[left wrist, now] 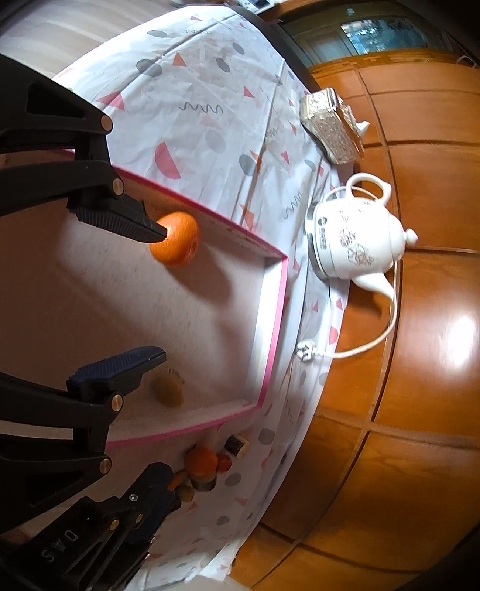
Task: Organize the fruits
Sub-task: 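Grasp the dark brown round fruit with the right tool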
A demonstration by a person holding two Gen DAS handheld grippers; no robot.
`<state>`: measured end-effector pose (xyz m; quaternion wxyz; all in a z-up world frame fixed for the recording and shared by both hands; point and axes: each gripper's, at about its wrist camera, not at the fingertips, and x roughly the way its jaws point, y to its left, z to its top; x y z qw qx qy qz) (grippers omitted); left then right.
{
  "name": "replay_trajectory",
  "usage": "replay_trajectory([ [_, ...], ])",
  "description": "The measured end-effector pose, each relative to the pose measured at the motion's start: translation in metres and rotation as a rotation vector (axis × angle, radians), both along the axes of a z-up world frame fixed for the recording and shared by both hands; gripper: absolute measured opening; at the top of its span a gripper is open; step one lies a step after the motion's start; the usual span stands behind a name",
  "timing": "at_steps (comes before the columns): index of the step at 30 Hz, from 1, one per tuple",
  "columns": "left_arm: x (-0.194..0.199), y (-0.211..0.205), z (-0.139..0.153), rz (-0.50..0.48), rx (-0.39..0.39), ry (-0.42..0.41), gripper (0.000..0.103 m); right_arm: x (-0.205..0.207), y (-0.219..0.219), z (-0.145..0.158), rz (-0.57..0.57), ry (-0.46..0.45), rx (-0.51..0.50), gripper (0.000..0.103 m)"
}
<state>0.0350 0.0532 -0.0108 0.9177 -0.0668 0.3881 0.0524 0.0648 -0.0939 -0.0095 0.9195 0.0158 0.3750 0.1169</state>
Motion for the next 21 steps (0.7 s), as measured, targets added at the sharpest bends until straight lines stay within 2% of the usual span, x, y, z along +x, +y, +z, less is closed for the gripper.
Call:
replay_trajectory([
  [5,-0.005,-0.014,0.002,-0.054,-0.010,-0.011,0.068,-0.011,-0.024,0.003,-0.051,-0.019,0.001,0.036],
  [16,-0.013,-0.054,0.004,-0.178,0.006,-0.021,0.068,-0.029,-0.115,-0.016,-0.295,0.046,0.010,0.036],
  [21,-0.018,-0.070,0.005,-0.242,0.006,-0.030,0.068,-0.029,-0.130,-0.022,-0.318,0.059,0.007,0.036],
])
